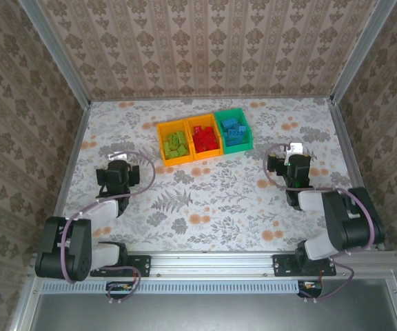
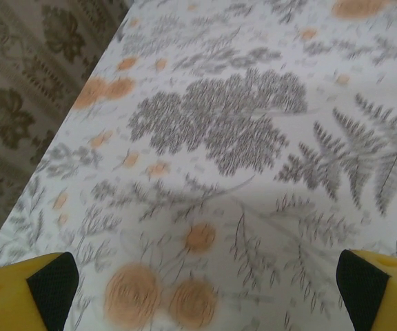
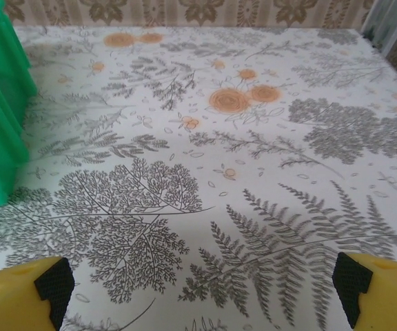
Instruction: Sort the legos into containers by color
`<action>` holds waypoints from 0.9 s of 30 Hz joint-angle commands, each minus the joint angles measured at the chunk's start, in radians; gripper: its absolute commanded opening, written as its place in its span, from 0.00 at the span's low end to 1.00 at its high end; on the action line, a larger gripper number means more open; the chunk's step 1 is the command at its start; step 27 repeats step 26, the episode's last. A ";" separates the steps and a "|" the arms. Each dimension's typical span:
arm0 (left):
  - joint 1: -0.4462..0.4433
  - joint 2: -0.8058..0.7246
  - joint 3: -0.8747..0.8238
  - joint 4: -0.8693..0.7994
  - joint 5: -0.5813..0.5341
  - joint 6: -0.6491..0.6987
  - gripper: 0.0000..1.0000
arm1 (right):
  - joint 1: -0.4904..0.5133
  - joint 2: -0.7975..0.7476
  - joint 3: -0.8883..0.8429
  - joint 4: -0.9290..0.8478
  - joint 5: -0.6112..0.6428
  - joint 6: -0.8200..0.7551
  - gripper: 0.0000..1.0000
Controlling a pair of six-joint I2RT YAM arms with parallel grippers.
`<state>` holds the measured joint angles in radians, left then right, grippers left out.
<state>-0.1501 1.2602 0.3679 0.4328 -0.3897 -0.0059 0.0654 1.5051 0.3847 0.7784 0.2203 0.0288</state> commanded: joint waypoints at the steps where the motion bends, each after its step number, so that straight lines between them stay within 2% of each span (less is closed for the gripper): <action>1: 0.055 0.067 0.026 0.220 0.168 0.045 1.00 | -0.022 0.011 0.009 0.085 -0.043 0.013 1.00; 5: 0.097 0.195 0.062 0.318 0.256 0.056 1.00 | -0.026 0.025 0.010 0.105 -0.043 0.016 1.00; 8: 0.107 0.288 0.010 0.502 0.278 0.061 1.00 | -0.027 0.021 0.012 0.089 -0.046 0.017 1.00; 11: 0.111 0.285 0.019 0.471 0.229 0.035 1.00 | -0.027 0.022 0.013 0.093 -0.047 0.017 1.00; 27: 0.106 0.278 0.022 0.457 0.236 0.037 1.00 | -0.029 0.021 0.014 0.092 -0.052 0.016 1.00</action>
